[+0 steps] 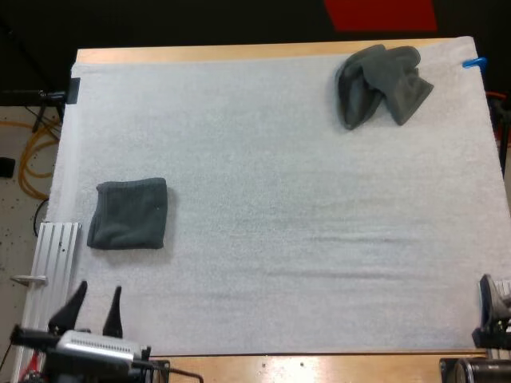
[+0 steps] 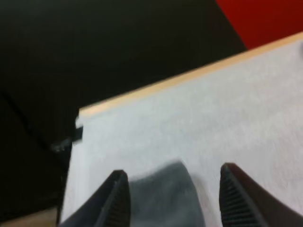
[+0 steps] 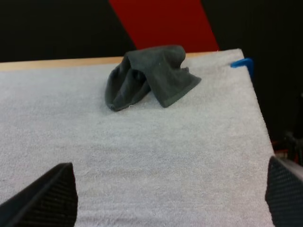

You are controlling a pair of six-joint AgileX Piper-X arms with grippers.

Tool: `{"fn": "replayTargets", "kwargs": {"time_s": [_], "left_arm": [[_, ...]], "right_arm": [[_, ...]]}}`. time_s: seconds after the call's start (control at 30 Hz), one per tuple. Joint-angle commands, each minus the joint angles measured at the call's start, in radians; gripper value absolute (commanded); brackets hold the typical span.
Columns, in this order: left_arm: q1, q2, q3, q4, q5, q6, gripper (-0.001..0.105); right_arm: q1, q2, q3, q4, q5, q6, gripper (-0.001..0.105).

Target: Pick towel from pile fold and stack

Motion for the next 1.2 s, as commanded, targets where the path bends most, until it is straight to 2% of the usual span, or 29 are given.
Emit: {"fn": "replayTargets", "kwargs": {"time_s": [0.0, 0.2, 0.27, 0.37, 0.43, 0.53, 0.6, 0.8, 1.07, 1.17], "left_arm": [[-0.005, -0.047, 0.016, 0.057, -0.003, -0.005, 0.042], [-0.005, -0.159, 0.035, 0.215, -0.012, -0.065, 0.042], [0.001, -0.153, 0.026, 0.268, -0.013, -0.069, 0.042], [0.004, -0.155, 0.032, 0.279, -0.017, -0.068, 0.042], [0.004, -0.155, 0.039, 0.256, -0.017, -0.068, 0.042], [0.004, -0.153, 0.058, 0.147, -0.017, -0.068, 0.042], [0.004, -0.153, 0.085, 0.025, -0.017, -0.068, 0.042], [0.004, -0.153, 0.182, -0.178, -0.017, -0.068, 0.042], [0.004, -0.152, 0.32, -0.196, -0.032, -0.068, 0.042], [0.004, -0.152, 0.337, -0.213, -0.032, -0.071, 0.042]], "right_arm": [[-0.004, -0.053, 0.021, 0.001, -0.007, -0.011, 0.078], [-0.004, -0.065, 0.05, 0.032, -0.007, -0.007, 0.078], [-0.004, -0.065, 0.051, 0.032, -0.007, -0.005, 0.078], [-0.004, -0.065, 0.051, 0.023, -0.007, -0.005, 0.078], [-0.004, -0.065, 0.051, 0.022, -0.007, -0.005, 0.078], [-0.004, -0.065, 0.06, -0.009, -0.007, -0.005, 0.078], [-0.004, -0.065, 0.066, -0.053, -0.007, -0.005, 0.078], [-0.004, -0.063, 0.103, -0.157, -0.004, -0.011, 0.078], [-0.004, -0.063, 0.184, -0.143, 0.001, -0.01, 0.078], [-0.004, -0.063, 0.207, -0.143, 0.0, -0.003, 0.078]]}}
